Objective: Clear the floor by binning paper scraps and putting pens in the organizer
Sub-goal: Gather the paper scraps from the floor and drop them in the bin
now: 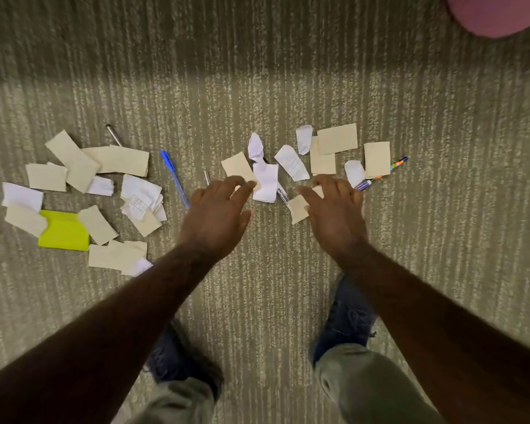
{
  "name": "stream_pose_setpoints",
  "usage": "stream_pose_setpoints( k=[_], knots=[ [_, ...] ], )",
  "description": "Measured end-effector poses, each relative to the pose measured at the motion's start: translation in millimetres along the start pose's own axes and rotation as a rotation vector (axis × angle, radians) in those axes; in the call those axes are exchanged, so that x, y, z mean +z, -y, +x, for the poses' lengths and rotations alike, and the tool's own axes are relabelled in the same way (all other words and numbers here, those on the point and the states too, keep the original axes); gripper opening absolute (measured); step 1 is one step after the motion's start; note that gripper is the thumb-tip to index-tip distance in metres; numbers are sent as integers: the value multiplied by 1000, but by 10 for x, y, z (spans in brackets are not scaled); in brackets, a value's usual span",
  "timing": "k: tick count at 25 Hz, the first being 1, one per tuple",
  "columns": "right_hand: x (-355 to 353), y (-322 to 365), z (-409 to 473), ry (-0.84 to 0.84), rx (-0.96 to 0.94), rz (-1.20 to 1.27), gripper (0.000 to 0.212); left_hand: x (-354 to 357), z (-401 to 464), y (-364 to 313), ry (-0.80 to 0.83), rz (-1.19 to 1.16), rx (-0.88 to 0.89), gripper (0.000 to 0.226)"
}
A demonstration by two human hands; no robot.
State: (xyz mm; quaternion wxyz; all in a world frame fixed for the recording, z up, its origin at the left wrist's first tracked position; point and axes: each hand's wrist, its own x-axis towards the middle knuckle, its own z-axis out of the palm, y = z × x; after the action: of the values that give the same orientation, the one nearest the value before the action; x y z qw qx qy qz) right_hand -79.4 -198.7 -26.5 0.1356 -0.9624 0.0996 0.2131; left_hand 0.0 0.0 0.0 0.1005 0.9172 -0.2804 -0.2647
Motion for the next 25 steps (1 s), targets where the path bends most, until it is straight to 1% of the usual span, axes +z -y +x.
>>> stream_pose_setpoints(
  k=[4, 6, 7, 9, 11, 14, 15, 17, 20, 22, 25],
  knots=[
    [211, -62, 185, 84, -20, -29, 56, 221, 265, 11, -10, 56, -16, 60],
    [281, -113, 208, 93, -32, -33, 54, 293, 376, -13, -15, 71, -21, 66],
    [275, -142, 208, 92, -35, -37, 48, 316, 428, -17, -21, 94, -25, 69],
    [220, -234, 213, 81, -38, -18, 30, 361, 534, -41, -29, 150, -34, 71],
    [129, -345, 210, 32, -24, 43, 17, 397, 602, -89, -35, 180, -47, 64],
    [34, -399, 251, -16, 41, 175, 22, 439, 619, -118, -63, 172, -60, 47],
    [22, -364, 300, -34, 66, 229, 22, 448, 603, -116, -66, 165, -65, 47],
    [29, -238, 441, -87, 92, 327, 21, 472, 567, -102, -54, 152, -61, 56],
    [102, -22, 664, -158, 111, 410, 12, 505, 526, -59, -38, 151, -51, 67],
    [168, 81, 753, -155, 142, 435, 13, 535, 508, -17, -37, 153, -66, 67],
    [274, 185, 787, -164, 170, 400, 18, 588, 468, 72, -33, 145, -69, 67]
  ],
)
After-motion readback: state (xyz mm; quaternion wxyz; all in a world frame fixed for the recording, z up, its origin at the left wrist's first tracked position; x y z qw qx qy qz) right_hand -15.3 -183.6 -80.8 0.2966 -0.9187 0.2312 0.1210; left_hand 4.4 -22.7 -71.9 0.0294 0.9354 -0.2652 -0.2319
